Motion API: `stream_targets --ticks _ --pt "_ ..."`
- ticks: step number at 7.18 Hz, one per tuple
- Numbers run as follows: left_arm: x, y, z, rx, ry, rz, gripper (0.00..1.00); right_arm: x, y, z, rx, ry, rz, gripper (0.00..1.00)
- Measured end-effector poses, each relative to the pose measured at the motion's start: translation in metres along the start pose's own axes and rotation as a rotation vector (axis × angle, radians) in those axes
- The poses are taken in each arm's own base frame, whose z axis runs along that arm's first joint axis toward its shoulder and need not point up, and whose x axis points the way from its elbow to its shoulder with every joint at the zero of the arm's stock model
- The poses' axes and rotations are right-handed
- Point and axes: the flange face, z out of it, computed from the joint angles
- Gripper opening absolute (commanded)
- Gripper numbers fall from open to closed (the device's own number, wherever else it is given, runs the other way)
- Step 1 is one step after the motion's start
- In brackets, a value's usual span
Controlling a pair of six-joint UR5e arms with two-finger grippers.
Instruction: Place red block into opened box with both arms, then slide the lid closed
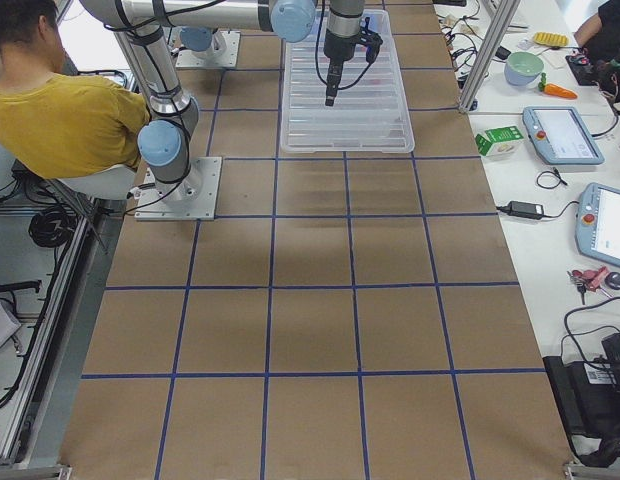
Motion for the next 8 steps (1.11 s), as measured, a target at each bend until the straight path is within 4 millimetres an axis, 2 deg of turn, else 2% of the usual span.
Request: stream_targets --ticks 2,3,4,5,6,8 --pt "0.009 0.027 -0.063 0.071 -0.016 0.015 1.0 0.032 -0.016 0.011 -0.011 -0.009 -0.039 1.0" --pt "0.009 0.04 -0.083 0.106 -0.041 0.02 1.0 0.052 -0.027 0.024 -0.016 -0.013 -0.055 1.0" --pt "0.008 0.048 -0.094 0.126 -0.063 0.021 1.0 0.075 -0.038 0.044 -0.025 -0.017 -0.065 1.0" --pt "0.008 0.05 -0.094 0.127 -0.072 0.02 1.0 0.095 -0.045 0.063 -0.026 -0.022 -0.086 1.0" --pt "0.008 0.049 -0.092 0.125 -0.074 0.019 1.0 0.106 -0.049 0.08 -0.017 -0.023 -0.117 1.0" --pt "0.007 0.051 -0.099 0.142 -0.065 0.024 1.0 0.112 -0.05 0.11 -0.001 -0.02 -0.146 1.0"
